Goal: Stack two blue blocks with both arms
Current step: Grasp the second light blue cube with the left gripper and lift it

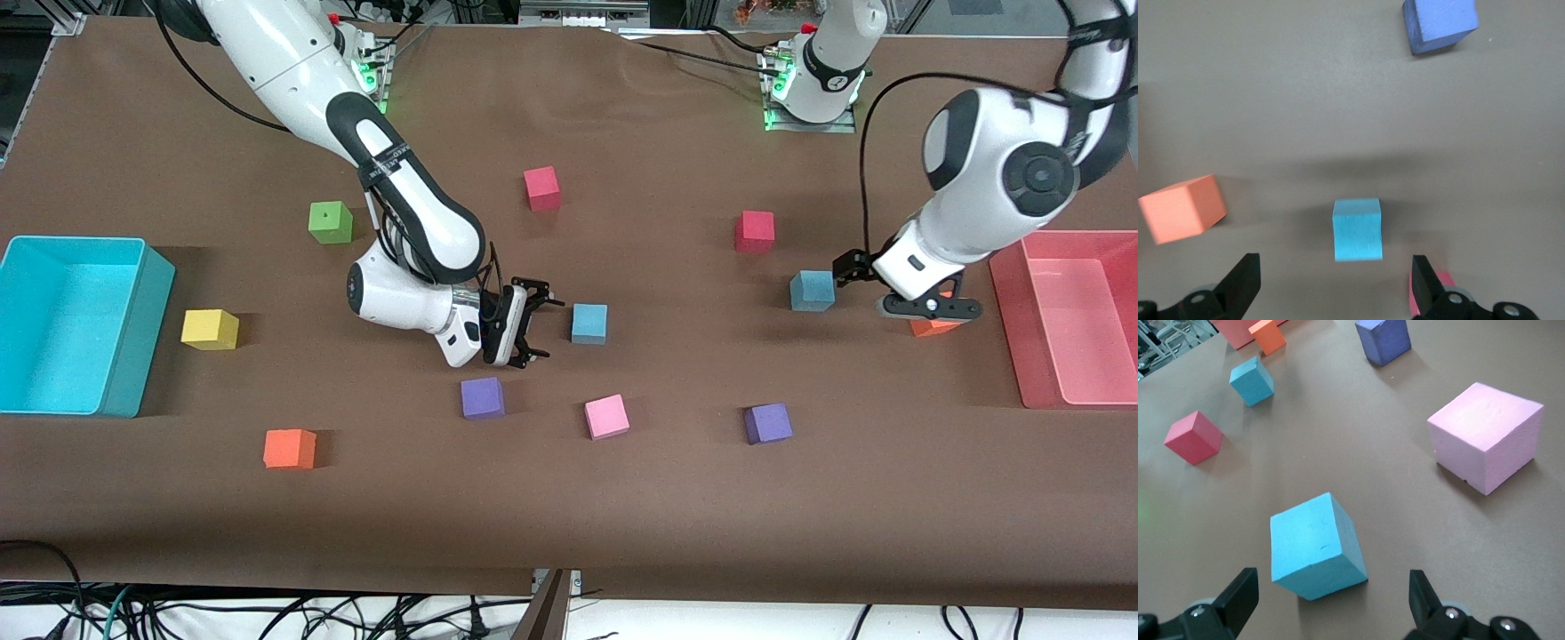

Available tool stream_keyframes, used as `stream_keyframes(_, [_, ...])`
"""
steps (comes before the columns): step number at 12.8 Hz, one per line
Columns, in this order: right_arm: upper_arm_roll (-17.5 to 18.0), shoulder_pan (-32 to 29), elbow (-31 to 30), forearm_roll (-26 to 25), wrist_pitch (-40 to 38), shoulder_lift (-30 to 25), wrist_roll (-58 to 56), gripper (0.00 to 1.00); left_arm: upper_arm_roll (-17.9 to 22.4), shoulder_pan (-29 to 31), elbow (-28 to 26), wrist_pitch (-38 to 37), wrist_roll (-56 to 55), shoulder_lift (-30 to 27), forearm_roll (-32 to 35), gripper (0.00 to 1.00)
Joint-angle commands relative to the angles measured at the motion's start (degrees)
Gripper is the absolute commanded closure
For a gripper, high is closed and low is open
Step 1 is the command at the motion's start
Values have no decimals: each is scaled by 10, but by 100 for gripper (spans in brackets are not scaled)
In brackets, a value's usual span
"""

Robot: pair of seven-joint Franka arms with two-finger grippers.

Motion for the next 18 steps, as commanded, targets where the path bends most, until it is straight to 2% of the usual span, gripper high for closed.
stream_keyframes(1, [10,-4,-9,18,28,2,-50,0,0,3,-75,120,10,20,-14,0])
stream_keyframes(3, [10,-2,-8,31,38,13,-73,0,0,7,-84,172,10,63,-14,0])
stream_keyframes(6, [9,18,-5,93,45,28,-127,0,0,6,-134,255,10,86,-14,0])
stream_keyframes(8, [9,21,-3,100,46,29,-127,0,0,7,-160,313,9,113,-14,0])
stream_keyframes(12, [9,22,-5,99,45,25,-147,0,-1,7,-176,316,0,113,-15,0])
stream_keyframes(13, [9,22,-10,100,42,16,-156,0,-1,7,-176,316,0,113,-15,12])
stream_keyframes(14, [9,22,-21,101,42,9,-167,0,-1,6,-176,316,1,112,-15,47])
stream_keyframes(15, [9,22,-26,101,42,7,-175,0,-1,5,-175,313,1,108,-15,70])
stream_keyframes(16, [10,22,-33,102,45,7,-185,0,-1,2,-175,311,1,105,-15,80])
stream_keyframes(18, [13,22,-49,117,45,3,-212,0,-17,0,-167,279,-2,80,-15,85])
